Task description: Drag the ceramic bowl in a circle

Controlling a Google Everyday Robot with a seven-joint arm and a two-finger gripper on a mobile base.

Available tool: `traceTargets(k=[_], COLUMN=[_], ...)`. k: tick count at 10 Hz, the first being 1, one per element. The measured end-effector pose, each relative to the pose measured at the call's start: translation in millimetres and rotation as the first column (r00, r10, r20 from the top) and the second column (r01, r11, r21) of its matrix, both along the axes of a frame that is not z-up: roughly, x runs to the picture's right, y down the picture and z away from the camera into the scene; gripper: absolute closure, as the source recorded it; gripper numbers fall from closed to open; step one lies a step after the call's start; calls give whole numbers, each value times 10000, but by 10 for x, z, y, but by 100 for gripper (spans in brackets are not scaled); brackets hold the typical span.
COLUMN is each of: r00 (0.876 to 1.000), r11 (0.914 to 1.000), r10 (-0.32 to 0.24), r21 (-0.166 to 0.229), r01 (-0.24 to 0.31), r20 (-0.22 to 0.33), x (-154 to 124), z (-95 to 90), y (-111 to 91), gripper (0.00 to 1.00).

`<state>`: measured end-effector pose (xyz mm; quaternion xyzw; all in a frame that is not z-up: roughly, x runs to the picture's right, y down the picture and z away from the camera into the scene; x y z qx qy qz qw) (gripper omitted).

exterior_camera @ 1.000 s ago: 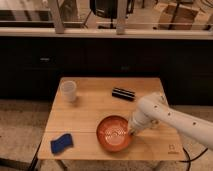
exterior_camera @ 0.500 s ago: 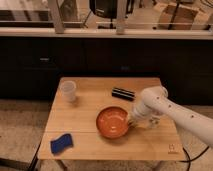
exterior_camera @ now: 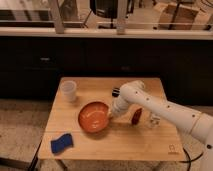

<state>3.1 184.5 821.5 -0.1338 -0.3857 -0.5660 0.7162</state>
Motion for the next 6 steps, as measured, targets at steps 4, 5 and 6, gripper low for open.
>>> traceTargets(k=[4, 5, 6], r00=[9986, 9968, 9941], r11=[9989, 9969, 9943], r10=[-391, -686, -949], r21=[-241, -346, -434], r01=[399, 700, 973], r20=[344, 413, 529], x=[82, 216, 478], z=[-259, -345, -470], y=[323, 425, 551], gripper=[97, 97, 97])
